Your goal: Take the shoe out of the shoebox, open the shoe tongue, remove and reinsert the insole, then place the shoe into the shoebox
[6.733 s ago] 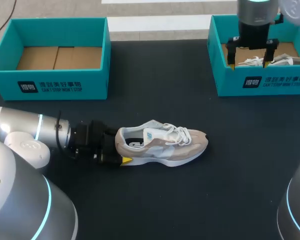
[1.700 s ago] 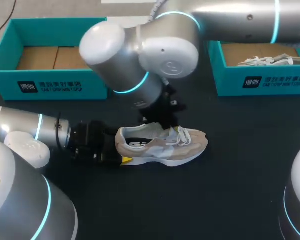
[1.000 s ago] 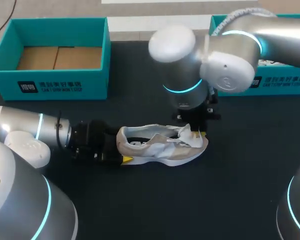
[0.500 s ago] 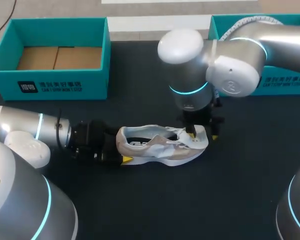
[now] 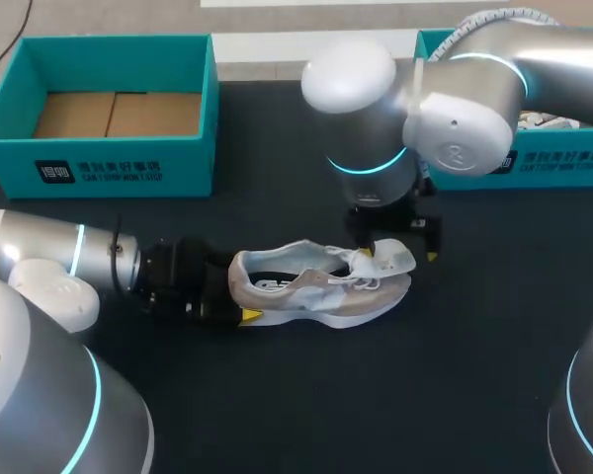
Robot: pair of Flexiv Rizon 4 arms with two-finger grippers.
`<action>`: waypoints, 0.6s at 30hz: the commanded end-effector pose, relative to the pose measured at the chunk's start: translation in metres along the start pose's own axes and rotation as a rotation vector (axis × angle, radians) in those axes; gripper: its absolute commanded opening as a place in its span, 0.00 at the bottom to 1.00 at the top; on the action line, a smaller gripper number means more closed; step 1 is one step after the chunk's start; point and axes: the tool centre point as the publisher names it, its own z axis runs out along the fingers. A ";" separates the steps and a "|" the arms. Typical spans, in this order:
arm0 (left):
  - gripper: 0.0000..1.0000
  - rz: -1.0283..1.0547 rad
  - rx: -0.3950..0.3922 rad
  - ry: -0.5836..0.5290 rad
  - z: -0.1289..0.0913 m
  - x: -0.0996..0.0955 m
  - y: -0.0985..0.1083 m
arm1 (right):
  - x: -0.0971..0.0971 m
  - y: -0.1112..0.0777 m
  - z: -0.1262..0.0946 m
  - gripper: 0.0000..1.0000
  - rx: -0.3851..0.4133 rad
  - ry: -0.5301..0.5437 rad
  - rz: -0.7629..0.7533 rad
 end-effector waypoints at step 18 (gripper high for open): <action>0.00 0.001 0.000 0.000 0.000 0.000 0.001 | 0.037 -0.002 -0.097 1.00 -0.206 0.140 -0.127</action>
